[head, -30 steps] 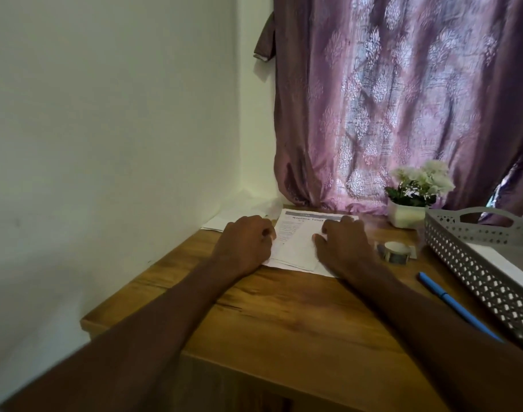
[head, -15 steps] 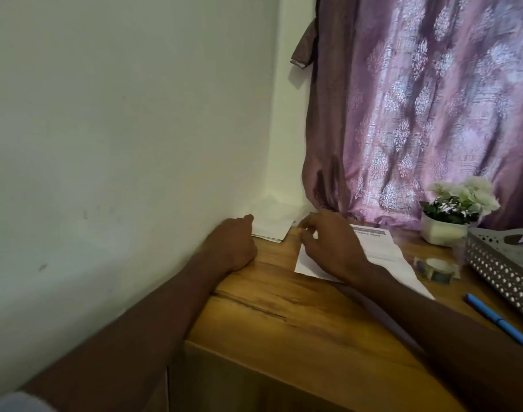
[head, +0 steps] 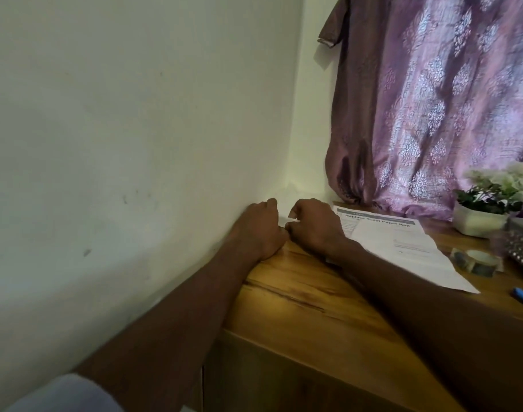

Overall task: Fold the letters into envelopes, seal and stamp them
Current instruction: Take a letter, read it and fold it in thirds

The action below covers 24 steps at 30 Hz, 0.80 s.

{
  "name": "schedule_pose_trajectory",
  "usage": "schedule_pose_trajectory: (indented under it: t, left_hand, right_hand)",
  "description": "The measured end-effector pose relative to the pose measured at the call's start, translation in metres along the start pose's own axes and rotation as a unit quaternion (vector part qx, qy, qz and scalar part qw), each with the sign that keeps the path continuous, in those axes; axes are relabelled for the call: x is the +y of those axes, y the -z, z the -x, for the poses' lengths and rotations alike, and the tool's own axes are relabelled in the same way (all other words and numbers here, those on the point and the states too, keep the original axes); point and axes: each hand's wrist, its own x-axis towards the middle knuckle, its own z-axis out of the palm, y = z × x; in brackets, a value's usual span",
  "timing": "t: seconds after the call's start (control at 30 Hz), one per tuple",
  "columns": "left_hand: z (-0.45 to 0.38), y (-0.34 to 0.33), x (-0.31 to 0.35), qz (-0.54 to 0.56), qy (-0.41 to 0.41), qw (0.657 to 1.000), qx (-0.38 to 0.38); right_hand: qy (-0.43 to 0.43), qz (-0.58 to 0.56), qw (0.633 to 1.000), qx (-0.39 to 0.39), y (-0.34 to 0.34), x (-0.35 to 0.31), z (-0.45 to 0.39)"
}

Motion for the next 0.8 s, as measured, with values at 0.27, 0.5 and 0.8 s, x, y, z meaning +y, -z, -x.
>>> schedule_pose_trajectory:
  t: [0.27, 0.5, 0.8]
  left_hand:
    - [0.010, 0.014, 0.009, 0.138, -0.090, 0.958, 0.232]
    - [0.016, 0.016, 0.018, 0.214, -0.156, 0.923, 0.281]
    - [0.020, 0.029, 0.043, 0.292, -0.164, 0.899, 0.282]
  right_hand:
    - [0.028, -0.276, 0.959, 0.056, 0.037, 0.013, 0.011]
    - [0.035, -0.565, 0.824, 0.017, 0.103, 0.066, 0.032]
    - [0.035, -0.801, 0.596, -0.026, 0.150, 0.135, 0.042]
